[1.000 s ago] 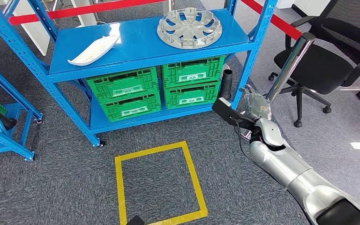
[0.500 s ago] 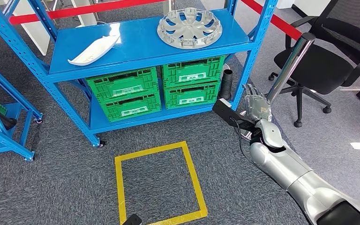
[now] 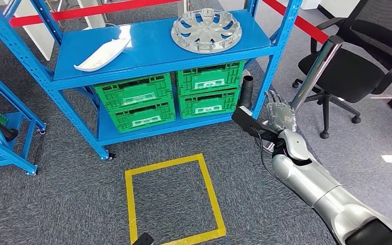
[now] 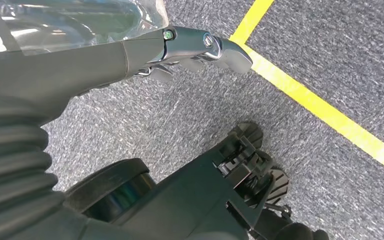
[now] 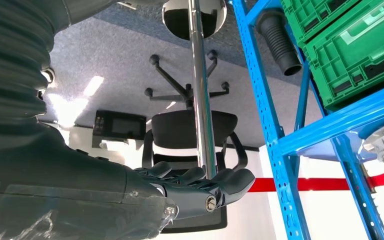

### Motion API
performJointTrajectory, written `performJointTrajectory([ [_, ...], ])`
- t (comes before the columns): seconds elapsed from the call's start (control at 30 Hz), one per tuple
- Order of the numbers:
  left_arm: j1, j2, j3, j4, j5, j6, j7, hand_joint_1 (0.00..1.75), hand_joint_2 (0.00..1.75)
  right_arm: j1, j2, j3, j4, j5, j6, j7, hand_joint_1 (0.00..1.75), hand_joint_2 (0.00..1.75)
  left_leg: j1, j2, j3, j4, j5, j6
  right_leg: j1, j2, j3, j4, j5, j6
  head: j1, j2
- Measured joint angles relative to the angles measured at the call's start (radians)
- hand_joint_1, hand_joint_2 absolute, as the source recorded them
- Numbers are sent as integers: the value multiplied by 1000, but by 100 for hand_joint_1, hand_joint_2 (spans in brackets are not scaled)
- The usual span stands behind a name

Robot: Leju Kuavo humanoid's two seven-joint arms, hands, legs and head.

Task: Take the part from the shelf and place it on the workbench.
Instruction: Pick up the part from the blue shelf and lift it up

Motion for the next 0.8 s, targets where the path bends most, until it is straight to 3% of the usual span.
performJointTrajectory([
  [0.57, 2, 0, 16, 0, -4, 4, 21, 0, 0, -1, 0, -7, -14, 12, 14, 5, 0, 175, 0, 0, 0, 0, 0, 0, 0, 0, 0, 0, 0, 0, 0, 0],
  [0.7, 2, 0, 16, 0, -7, 7, 20, 0, 175, -1, 0, -8, -14, 12, 14, 5, 0, 175, 0, 0, 0, 0, 0, 0, 0, 0, 0, 0, 0, 0, 0, 0],
  [0.8, 2, 0, 16, 0, -14, 8, 26, 0, 44, -2, 0, -8, -14, 12, 14, 4, 0, 175, 0, 0, 0, 0, 0, 0, 0, 0, 0, 0, 0, 0, 0, 0],
])
